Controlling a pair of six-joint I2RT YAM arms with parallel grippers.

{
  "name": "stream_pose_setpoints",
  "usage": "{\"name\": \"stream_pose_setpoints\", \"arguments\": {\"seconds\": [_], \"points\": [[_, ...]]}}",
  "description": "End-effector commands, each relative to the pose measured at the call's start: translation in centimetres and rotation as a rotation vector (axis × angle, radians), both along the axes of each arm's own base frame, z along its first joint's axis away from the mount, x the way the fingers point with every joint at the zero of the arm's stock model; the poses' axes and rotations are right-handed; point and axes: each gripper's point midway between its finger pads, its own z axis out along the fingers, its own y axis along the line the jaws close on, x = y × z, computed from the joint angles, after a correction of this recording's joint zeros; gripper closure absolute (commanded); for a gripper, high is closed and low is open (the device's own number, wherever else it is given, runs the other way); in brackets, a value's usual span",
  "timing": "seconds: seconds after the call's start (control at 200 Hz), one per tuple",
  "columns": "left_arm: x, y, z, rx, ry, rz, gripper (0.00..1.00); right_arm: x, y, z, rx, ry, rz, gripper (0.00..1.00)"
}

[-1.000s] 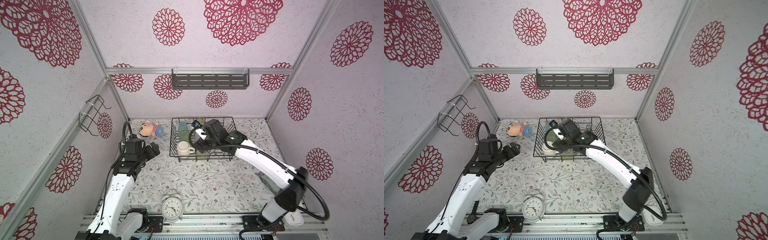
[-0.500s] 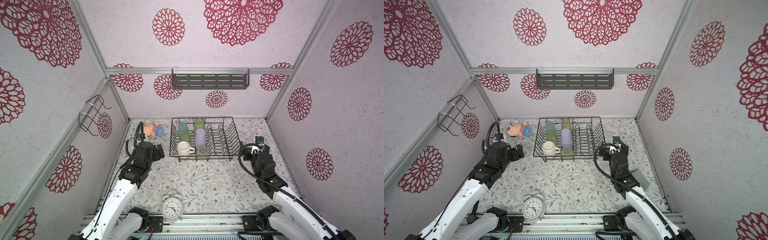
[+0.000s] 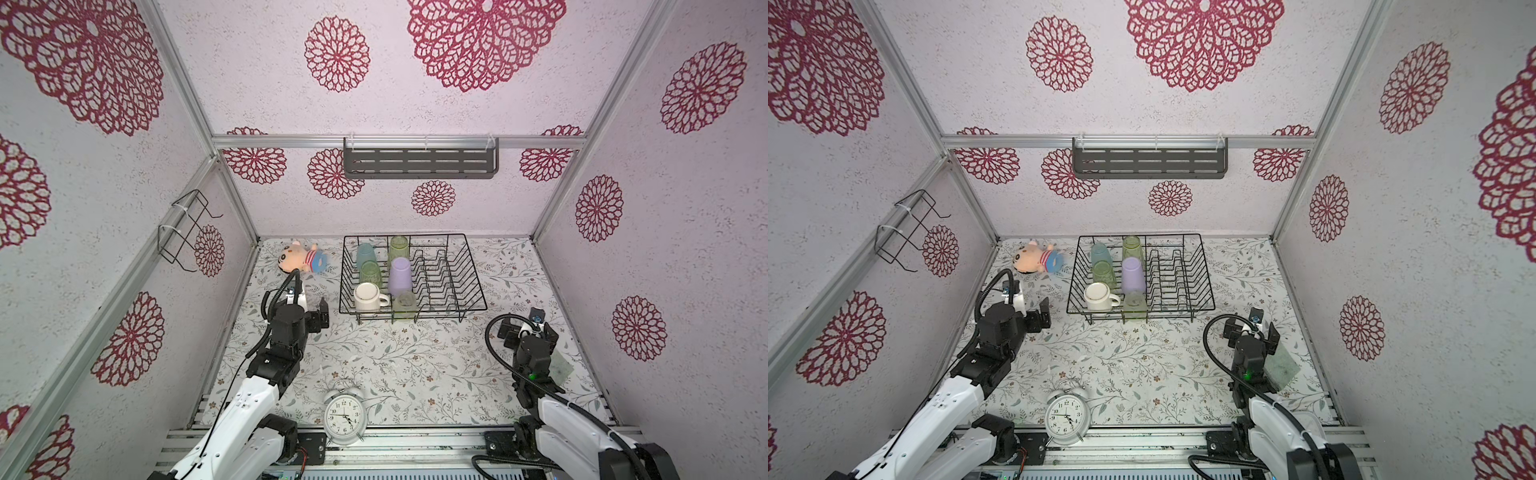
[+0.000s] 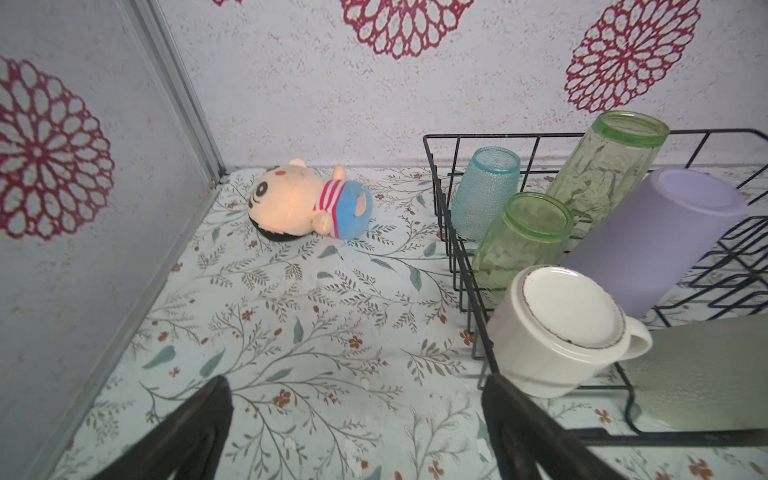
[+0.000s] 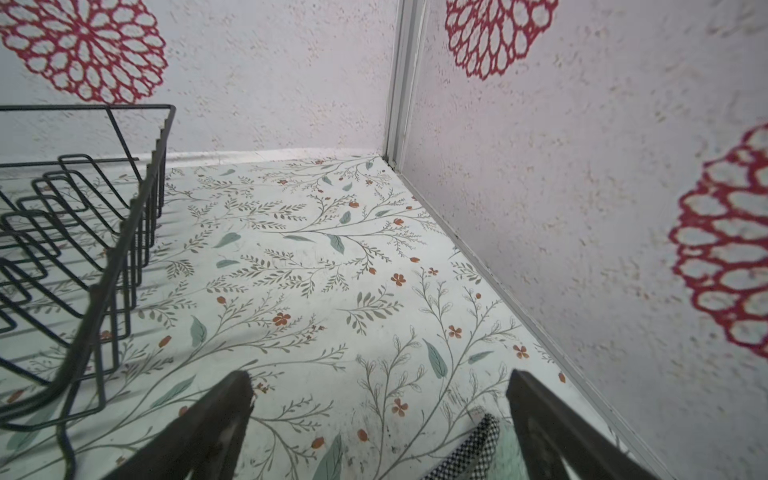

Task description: Load the cups into the dish rack

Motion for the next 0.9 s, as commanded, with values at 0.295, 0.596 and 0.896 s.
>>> {"name": "stream_pose_setpoints", "arguments": {"seconds": [0.295,0.596,0.896], "points": [[3.4,4.3,-4.7,0.044,-0.005,0.037,0.03,6.0,4.1,1.2,0.05,-0.094,0.375,0.01],[5.2,6.0,-5.7,-0.038,-0.061,0.056,0.03,7.5,4.0,-1.0,0.093,-0.08,0.437,0.01],[7.0,5.7,-5.8,-0.005,-0.059,0.017,0.03,7.7,3.5,-1.4,0.092,-0.045,0.407,0.01]]}}
